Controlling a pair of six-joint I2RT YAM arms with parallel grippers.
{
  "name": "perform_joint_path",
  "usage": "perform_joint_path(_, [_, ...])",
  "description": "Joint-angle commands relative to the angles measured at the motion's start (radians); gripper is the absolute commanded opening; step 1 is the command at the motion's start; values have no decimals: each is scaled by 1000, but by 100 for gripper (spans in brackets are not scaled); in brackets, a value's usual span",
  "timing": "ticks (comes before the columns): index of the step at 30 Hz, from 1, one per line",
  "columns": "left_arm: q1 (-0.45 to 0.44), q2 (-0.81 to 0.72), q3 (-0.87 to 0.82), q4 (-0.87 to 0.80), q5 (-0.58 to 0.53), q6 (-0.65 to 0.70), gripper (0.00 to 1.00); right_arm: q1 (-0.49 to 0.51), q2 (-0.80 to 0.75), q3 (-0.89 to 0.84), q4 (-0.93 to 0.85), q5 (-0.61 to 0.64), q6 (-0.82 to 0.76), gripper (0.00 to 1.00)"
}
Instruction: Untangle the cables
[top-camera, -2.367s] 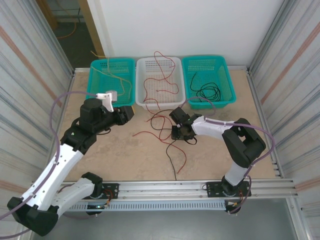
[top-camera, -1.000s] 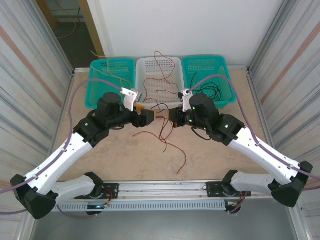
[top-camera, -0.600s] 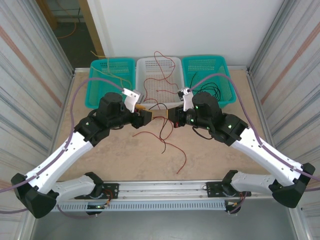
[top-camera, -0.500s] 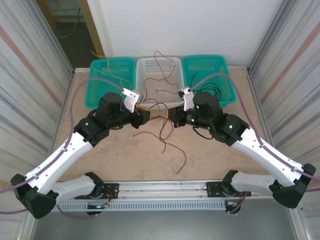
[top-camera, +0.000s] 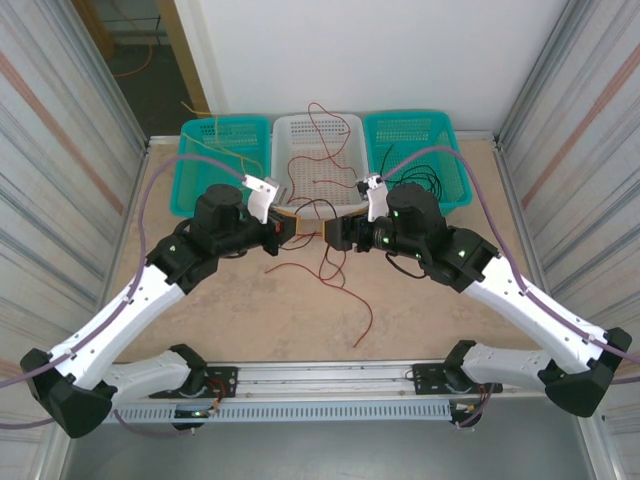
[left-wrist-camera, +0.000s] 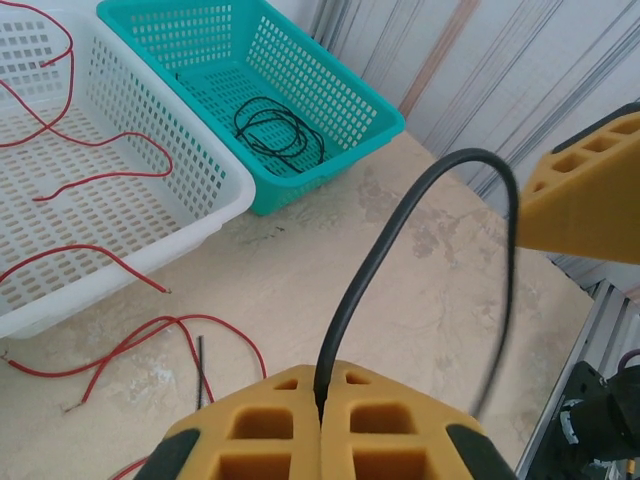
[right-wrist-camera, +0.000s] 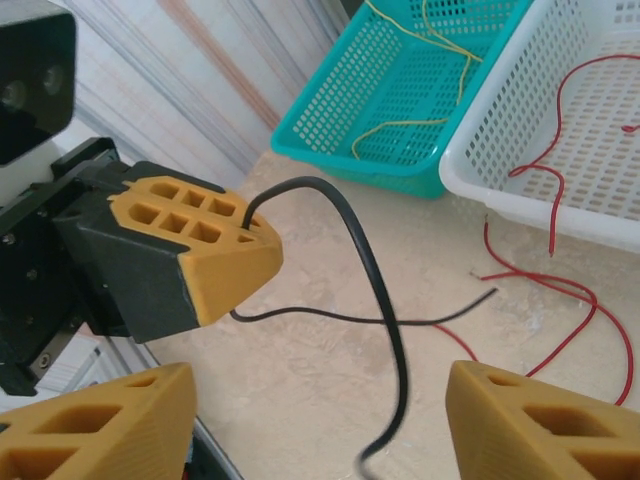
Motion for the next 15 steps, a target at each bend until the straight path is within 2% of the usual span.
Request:
perform_joint_path(1, [-5, -26, 59, 16, 10, -15, 0, -9, 25, -6, 13, -23, 16, 66])
perform_joint_path(5, [0, -32, 69, 15, 7, -26, 0, -7, 32, -39, 30, -13, 24, 54])
perform_joint_path(8, [17, -37, 66, 27, 23, -51, 0, -12, 31, -55, 31, -9, 26, 36])
perform_joint_path(9, [27, -39, 63, 33, 40, -62, 0, -13, 31, -59, 31, -7, 26, 35])
perform_joint_path(11, [38, -44, 57, 43, 59, -71, 0, -18, 34, -62, 25, -4, 27, 40])
perform_joint_path(13, [42, -46, 57, 40, 60, -72, 0, -21, 37, -60, 17, 3, 29, 60])
perform_joint_path(15, [44, -51, 61, 39, 65, -73, 0, -23, 37, -60, 15, 9, 29, 67])
